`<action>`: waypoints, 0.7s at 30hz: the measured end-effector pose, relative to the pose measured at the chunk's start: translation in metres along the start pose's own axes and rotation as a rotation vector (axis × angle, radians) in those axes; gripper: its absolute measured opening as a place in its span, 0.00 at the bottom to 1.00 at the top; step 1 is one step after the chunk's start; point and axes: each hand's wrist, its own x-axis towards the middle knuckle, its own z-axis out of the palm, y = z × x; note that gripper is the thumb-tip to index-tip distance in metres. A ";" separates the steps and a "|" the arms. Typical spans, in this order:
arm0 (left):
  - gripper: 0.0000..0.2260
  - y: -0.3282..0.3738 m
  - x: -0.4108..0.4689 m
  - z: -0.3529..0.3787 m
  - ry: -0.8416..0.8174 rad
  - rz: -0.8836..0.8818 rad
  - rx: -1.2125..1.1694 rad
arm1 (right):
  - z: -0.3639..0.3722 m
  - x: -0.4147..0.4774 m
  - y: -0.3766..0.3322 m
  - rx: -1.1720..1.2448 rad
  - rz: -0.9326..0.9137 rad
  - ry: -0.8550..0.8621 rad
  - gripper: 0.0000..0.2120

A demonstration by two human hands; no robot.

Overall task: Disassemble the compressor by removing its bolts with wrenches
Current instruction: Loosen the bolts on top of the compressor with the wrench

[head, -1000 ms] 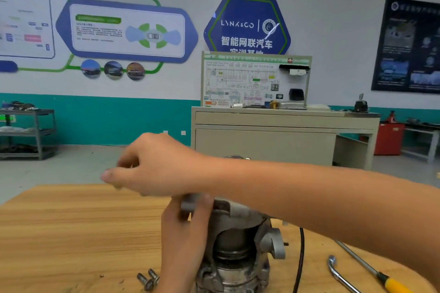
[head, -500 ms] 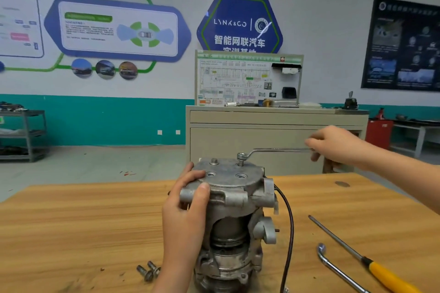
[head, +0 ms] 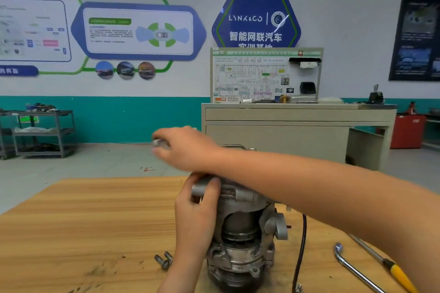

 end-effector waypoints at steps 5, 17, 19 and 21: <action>0.19 0.000 -0.002 0.008 0.035 0.008 0.035 | -0.033 -0.124 -0.016 0.362 -0.172 0.236 0.16; 0.09 -0.003 -0.001 -0.001 -0.038 0.024 -0.044 | -0.095 -0.142 0.171 0.116 0.698 0.101 0.11; 0.10 -0.001 -0.001 -0.001 -0.031 0.015 -0.045 | -0.080 -0.109 0.187 0.016 0.775 0.104 0.16; 0.10 0.001 -0.001 -0.001 -0.033 0.003 -0.055 | -0.063 -0.074 0.190 0.057 0.825 0.104 0.15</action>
